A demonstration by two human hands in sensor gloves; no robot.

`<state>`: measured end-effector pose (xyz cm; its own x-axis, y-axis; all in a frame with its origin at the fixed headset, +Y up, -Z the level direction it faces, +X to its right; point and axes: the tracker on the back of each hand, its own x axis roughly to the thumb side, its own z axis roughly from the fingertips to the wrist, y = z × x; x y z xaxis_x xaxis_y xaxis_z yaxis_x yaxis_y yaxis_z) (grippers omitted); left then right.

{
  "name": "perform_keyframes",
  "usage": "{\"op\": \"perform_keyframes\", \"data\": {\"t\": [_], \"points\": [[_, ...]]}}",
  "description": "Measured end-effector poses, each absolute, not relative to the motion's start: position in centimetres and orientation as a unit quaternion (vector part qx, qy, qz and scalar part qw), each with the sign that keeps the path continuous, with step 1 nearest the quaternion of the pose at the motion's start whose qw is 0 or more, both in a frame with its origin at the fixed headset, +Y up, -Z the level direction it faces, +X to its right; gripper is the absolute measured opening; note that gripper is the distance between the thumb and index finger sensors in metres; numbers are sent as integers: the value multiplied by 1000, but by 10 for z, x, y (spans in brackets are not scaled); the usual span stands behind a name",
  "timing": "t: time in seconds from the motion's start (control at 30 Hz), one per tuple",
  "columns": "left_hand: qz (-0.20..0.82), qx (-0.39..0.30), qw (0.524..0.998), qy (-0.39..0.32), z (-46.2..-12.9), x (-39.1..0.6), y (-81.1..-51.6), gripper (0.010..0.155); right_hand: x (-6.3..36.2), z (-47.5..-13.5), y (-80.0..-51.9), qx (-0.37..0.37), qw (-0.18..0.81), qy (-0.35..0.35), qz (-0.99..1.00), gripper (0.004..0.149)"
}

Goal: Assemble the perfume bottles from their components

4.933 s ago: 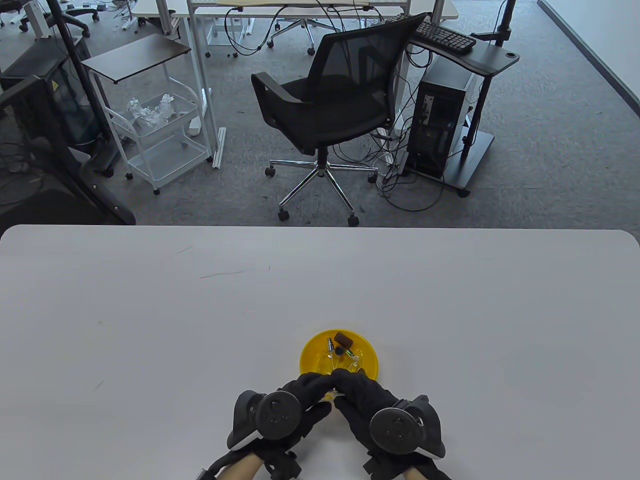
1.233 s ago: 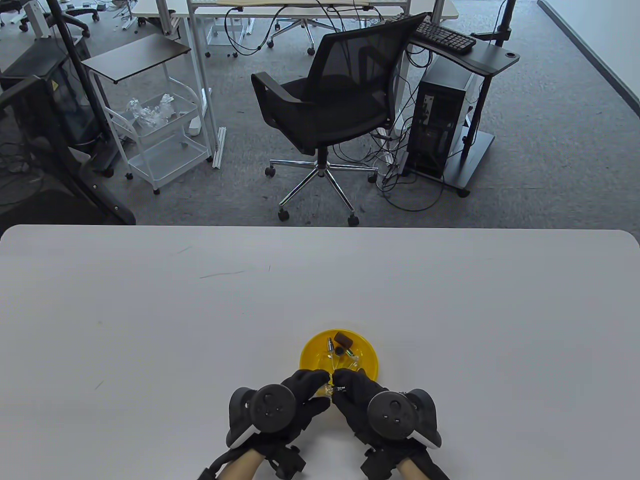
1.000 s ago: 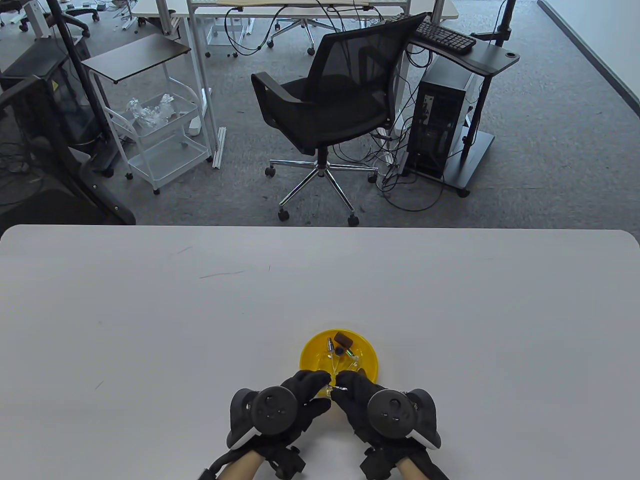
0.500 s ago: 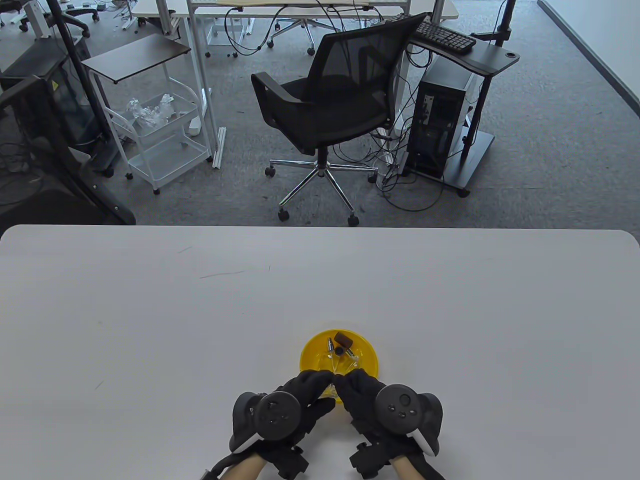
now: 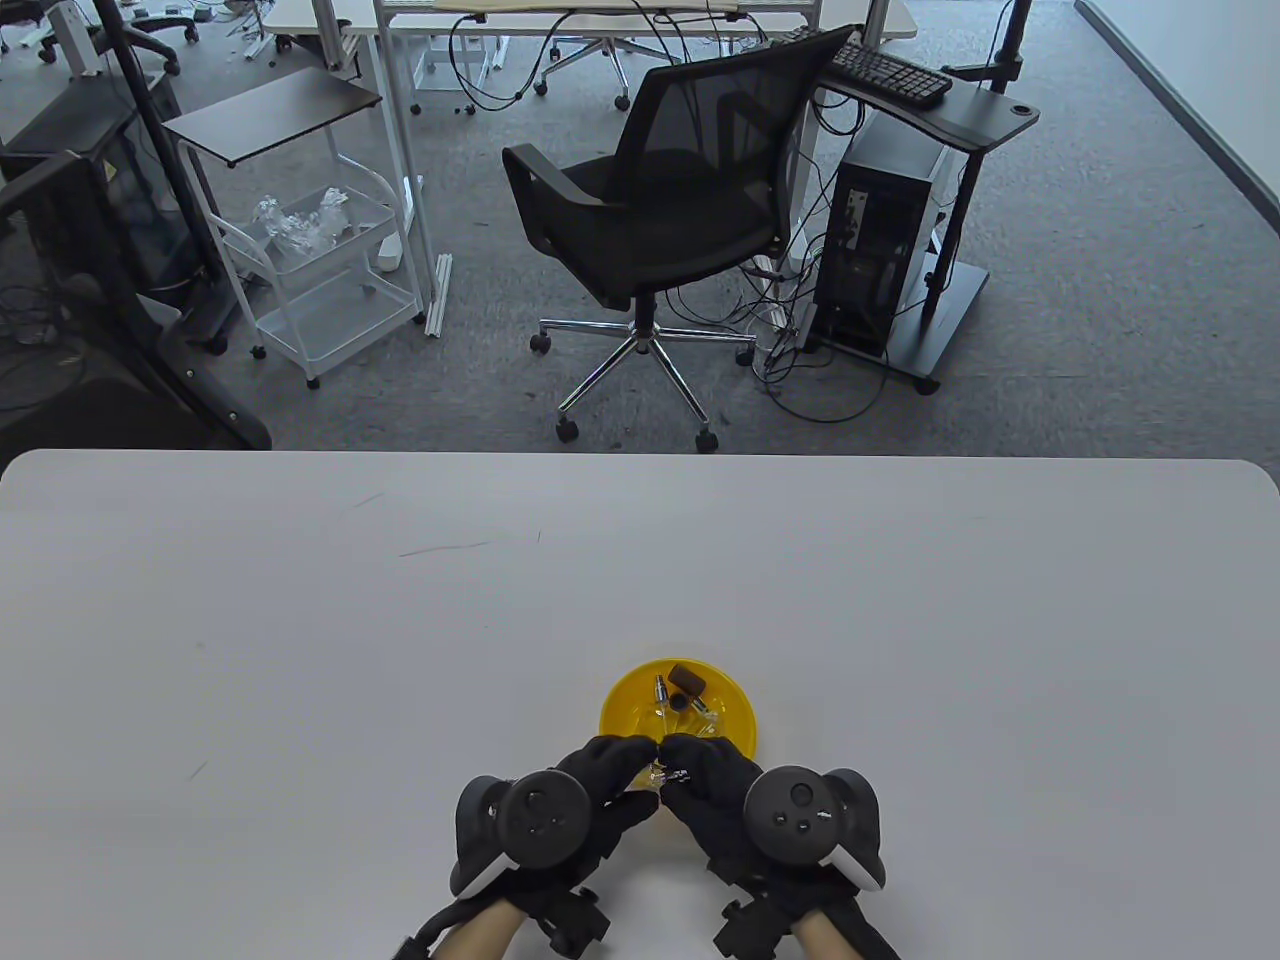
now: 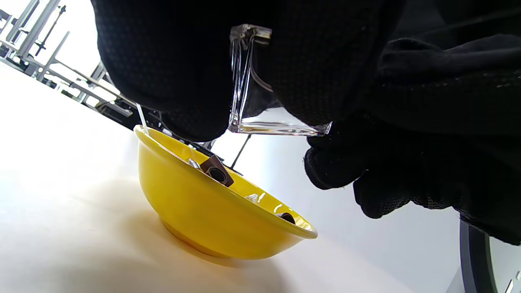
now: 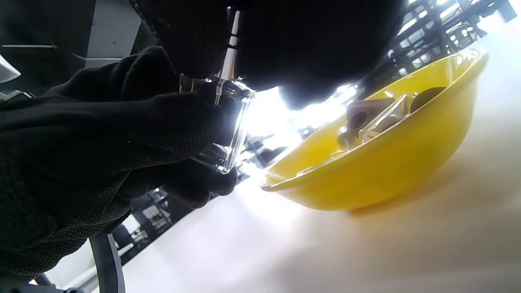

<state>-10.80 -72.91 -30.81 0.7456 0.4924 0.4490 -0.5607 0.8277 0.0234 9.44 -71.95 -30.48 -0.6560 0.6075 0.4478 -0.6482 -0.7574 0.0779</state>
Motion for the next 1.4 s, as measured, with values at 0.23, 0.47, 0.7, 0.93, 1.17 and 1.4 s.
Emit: {"op": "perform_keyframes", "data": {"t": [0.23,0.47,0.7,0.93,1.17,1.4], "points": [[267,86,934,-223,-306,-106,-727,53,93,-305,-721,233,315,-73,917,46],[258,87,935,-227,-304,-104,-726,53,95,-304,-720,231,279,-92,928,46],[266,90,934,-223,-303,-107,-722,52,104,-307,-725,230,360,-75,901,49],[285,91,932,-206,-306,-115,-720,52,115,-307,-718,206,404,-94,886,53],[289,99,935,-183,-310,-126,-719,52,131,-311,-716,159,386,-123,900,53],[298,104,934,-166,-313,-135,-718,52,127,-325,-721,131,277,-73,949,51]]}}
